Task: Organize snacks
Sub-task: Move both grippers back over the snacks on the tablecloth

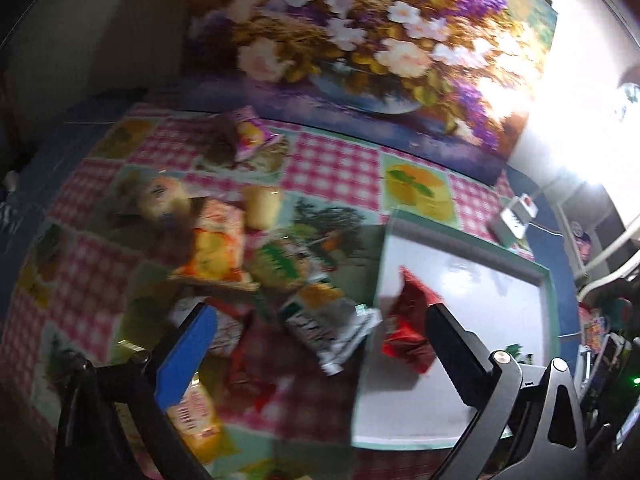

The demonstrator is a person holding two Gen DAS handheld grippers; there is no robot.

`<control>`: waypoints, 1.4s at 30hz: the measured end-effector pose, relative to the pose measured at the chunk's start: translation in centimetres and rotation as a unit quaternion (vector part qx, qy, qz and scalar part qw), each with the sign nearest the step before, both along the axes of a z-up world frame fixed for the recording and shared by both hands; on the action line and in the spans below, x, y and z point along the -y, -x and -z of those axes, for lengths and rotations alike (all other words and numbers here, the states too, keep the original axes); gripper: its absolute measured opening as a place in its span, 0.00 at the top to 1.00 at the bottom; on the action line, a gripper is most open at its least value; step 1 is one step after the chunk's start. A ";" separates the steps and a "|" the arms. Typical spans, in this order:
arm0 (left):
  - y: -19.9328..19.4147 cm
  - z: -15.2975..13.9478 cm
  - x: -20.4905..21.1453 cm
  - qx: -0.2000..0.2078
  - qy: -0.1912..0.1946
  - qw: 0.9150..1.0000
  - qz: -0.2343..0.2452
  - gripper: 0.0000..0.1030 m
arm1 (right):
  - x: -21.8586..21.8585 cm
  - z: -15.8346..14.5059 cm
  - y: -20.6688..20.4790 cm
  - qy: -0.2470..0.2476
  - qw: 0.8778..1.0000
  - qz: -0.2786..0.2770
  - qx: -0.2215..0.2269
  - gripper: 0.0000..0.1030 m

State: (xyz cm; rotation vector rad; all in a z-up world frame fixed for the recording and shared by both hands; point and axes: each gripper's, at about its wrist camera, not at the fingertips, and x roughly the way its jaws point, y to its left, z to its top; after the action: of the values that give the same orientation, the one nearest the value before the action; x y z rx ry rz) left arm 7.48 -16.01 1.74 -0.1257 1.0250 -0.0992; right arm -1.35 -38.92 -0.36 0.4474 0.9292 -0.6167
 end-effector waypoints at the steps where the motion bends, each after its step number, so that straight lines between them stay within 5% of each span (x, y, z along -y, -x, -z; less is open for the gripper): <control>1: 0.3 0.2 -0.5 -0.003 -0.008 1.000 -0.005 0.00 | -0.1 -0.1 0.1 0.002 1.000 -0.002 0.000 0.00; 11: 2.8 0.1 -2.8 0.028 -0.066 0.997 -0.036 0.00 | -2.3 -1.7 1.5 0.025 0.999 -0.038 0.014 0.00; 21: 3.9 -1.2 -7.1 0.038 -0.043 0.994 -0.092 0.00 | -5.6 -4.0 2.1 0.031 0.995 -0.082 0.056 0.00; 27: 4.4 -0.9 -10.4 0.024 -0.071 0.990 -0.121 0.00 | -7.8 -4.5 1.5 0.029 0.990 -0.123 0.059 0.00; 33: 5.0 -0.5 -14.8 0.013 -0.057 0.986 -0.156 0.00 | -10.5 -4.2 0.2 -0.025 0.982 -0.181 0.051 0.00; 42: 5.9 0.3 -21.3 -0.008 -0.024 0.976 -0.214 0.00 | -16.6 -3.7 -1.2 -0.029 0.964 -0.262 0.042 0.00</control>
State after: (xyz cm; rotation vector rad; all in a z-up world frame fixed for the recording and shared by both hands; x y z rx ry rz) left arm 1.60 5.32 1.44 -0.3013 0.9950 0.3195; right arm -0.12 -22.34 3.31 0.2583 0.9379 -0.0870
